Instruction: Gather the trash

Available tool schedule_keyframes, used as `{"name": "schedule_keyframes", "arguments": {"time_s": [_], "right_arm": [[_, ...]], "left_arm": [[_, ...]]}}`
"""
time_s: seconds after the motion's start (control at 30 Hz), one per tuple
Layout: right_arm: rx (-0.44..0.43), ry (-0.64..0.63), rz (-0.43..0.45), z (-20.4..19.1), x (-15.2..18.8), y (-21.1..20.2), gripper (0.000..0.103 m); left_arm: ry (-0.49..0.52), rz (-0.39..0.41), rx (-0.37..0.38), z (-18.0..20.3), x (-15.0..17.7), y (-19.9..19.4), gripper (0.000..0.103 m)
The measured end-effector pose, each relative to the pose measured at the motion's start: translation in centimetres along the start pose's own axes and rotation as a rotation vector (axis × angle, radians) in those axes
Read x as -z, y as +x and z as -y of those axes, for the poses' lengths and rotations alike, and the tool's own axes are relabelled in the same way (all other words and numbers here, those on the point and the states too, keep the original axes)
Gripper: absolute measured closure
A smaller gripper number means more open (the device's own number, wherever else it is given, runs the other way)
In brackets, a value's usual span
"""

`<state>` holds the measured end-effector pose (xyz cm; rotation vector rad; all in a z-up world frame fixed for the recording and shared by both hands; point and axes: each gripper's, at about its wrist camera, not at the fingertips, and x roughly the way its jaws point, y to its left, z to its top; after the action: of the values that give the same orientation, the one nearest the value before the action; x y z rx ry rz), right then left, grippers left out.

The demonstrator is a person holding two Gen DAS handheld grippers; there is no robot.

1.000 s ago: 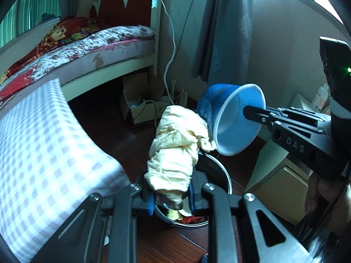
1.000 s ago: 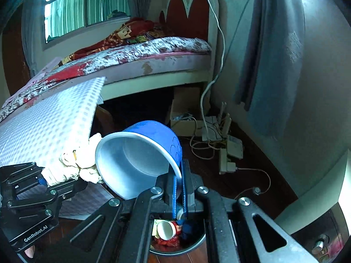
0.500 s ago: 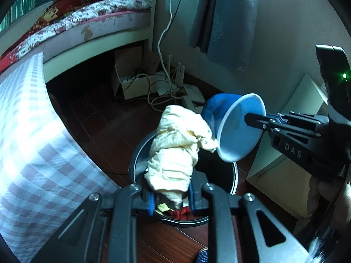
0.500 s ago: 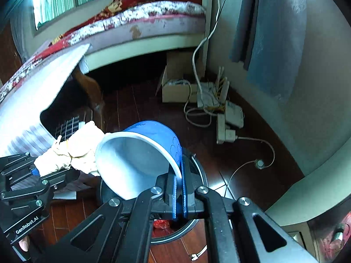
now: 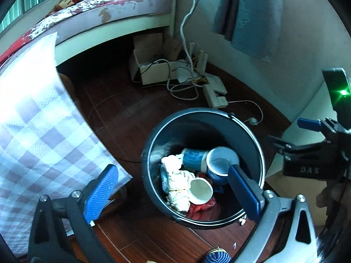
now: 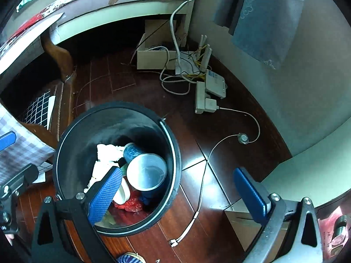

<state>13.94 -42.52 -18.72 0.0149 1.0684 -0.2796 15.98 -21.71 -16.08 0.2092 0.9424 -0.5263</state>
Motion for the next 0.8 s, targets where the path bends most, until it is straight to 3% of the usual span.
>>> {"name": "schedule_keyframes", "arguments": {"time_s": [0.33,0.8], "right_arm": [[-0.018,-0.037,0.035,-1.8,-0.3,-2.1,0.001],[-0.053,-0.079,0.118,-4.9,0.1,-6.7,0.001]], "left_arm": [[-0.025,0.013,-0.045,-1.2,0.4,-1.1,0.001],[-0.045,0.093,-0.119,-3.4,1.0,-5.9,0.001]]}}
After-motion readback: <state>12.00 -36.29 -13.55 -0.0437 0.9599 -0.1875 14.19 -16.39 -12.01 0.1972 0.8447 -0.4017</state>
